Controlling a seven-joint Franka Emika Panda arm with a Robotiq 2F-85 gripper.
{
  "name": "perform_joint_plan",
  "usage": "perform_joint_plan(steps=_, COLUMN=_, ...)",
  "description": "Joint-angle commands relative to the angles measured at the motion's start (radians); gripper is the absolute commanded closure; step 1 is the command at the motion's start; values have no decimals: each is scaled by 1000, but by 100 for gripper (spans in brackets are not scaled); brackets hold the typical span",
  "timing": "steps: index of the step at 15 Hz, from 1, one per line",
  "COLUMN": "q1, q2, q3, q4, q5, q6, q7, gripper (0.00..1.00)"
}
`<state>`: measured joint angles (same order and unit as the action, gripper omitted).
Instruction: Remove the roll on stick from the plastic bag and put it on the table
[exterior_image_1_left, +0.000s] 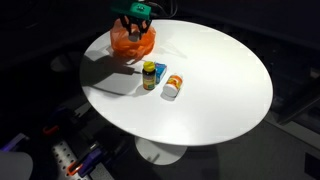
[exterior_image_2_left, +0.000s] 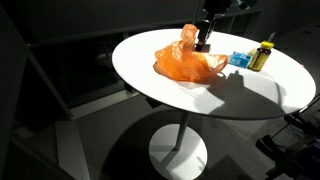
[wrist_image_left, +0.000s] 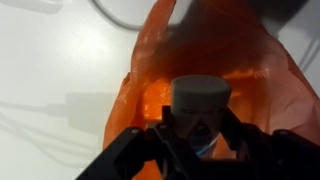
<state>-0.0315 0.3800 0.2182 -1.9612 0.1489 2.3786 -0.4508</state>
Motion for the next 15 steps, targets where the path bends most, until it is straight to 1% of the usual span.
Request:
perform_joint_plan(steps=1, q1=-1, q2=-89, q3=-31, q4=-33, q5=9, q6=-75, q7=26, gripper=75)
perform_joint_plan(steps=4, q1=-2, q2=-129, q3=-69, q4=-55, q5=1, q6=-109, q7=46, gripper=75)
perform_joint_plan(steps=7, q1=-7, q2=-171, q3=-96, q4=-106, q5=9, q6=-133, q7=28, gripper=75)
perform_joint_plan(steps=15, q1=-11, q2=-323, q3=-128, q4=-313, q5=67, q6=-130, q7=-57, gripper=75)
